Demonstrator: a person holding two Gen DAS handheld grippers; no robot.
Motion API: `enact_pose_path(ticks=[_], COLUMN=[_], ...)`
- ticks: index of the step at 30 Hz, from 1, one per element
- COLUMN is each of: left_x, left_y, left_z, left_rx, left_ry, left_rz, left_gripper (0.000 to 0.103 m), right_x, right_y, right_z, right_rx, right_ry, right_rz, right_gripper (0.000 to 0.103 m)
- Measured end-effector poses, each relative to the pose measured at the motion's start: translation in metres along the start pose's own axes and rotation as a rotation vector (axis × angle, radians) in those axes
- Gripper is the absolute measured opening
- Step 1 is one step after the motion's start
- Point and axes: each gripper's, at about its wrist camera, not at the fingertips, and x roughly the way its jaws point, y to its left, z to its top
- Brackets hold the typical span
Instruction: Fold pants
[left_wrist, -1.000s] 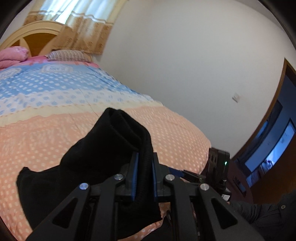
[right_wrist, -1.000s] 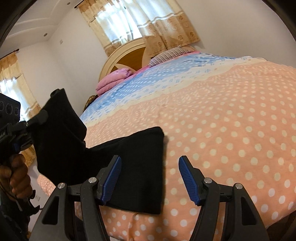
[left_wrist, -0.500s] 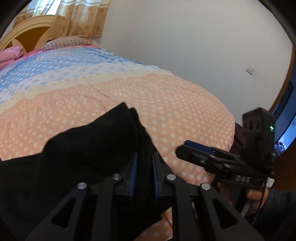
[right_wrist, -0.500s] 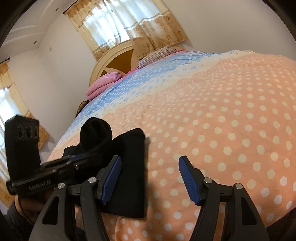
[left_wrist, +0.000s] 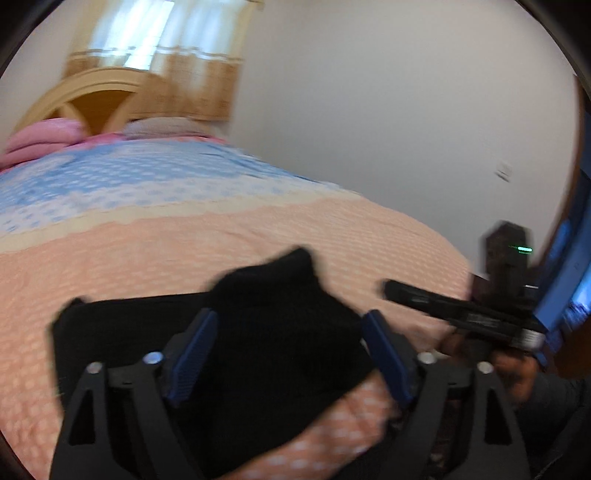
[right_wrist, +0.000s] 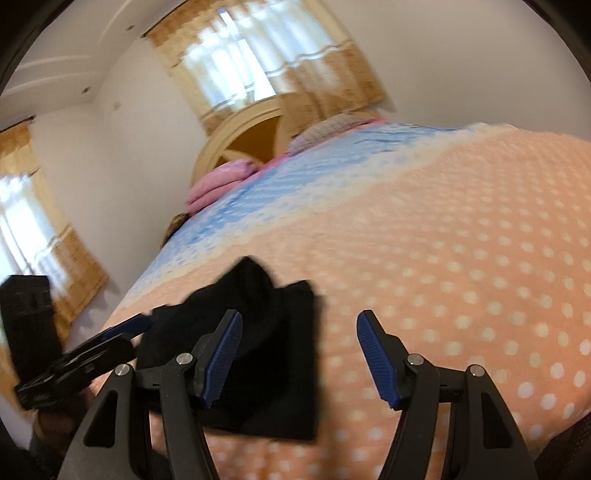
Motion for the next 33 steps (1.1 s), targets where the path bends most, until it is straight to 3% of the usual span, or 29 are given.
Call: enact_pose_path(ticks=[2, 7, 9, 10, 11, 12, 14, 19, 22, 30, 31, 33], left_x=[-0.004, -0.011, -0.007, -0.005, -0.004, -0.004, -0.002, -0.007, -0.002, 0.002, 0.002, 0.002], left_y=[0.024, 0.066, 0.075, 0.080, 0.083, 0.085, 0.090, 0.100, 0.106, 0.105, 0.105, 0.104], left_z=[-0.005, -0.018, -0.024, -0.027, -0.029, -0.031, -0.035, -0.048, -0.054, -0.060, -0.059, -0.059], left_rx=[-0.043, -0.128, -0.152, -0.172, -0.179, -0.184, -0.192, -0.206, -0.228, -0.247, -0.247, -0.244], left_ry=[-0.011, -0.023, -0.008, -0.003, -0.002, 0.001, 0.002, -0.006, 0.018, 0.027, 0.025, 0.023], left_rz=[0.109, 0.253, 0.268, 0.271, 0.271, 0.271, 0.273, 0.300, 0.290, 0.280, 0.280, 0.279], left_gripper=[0.094, 0.094, 0.095, 0.095, 0.095, 0.095, 0.097, 0.103, 0.103, 0.103, 0.103, 0.103], right_x=[0.001, 0.018, 0.033, 0.039, 0.044, 0.047, 0.044, 0.031, 0.032, 0.027, 0.024, 0.020], right_y=[0.018, 0.055, 0.064, 0.065, 0.066, 0.066, 0.064, 0.041, 0.021, 0.028, 0.028, 0.029], right_z=[-0.001, -0.005, -0.007, -0.008, -0.009, -0.011, -0.014, -0.024, -0.032, -0.030, -0.023, -0.010], right_rx=[-0.055, -0.165, -0.198, -0.211, -0.224, -0.235, -0.249, -0.231, -0.178, -0.240, -0.227, -0.216], right_ry=[0.003, 0.051, 0.098, 0.122, 0.146, 0.169, 0.186, 0.217, 0.255, 0.278, 0.269, 0.231], right_rz=[0.004, -0.014, -0.041, -0.069, -0.097, -0.116, -0.127, -0.192, -0.181, -0.192, -0.191, -0.185], right_gripper=[0.066, 0.066, 0.066, 0.054, 0.030, 0.020, 0.010, 0.003, 0.003, 0.005, 0.011, 0.048])
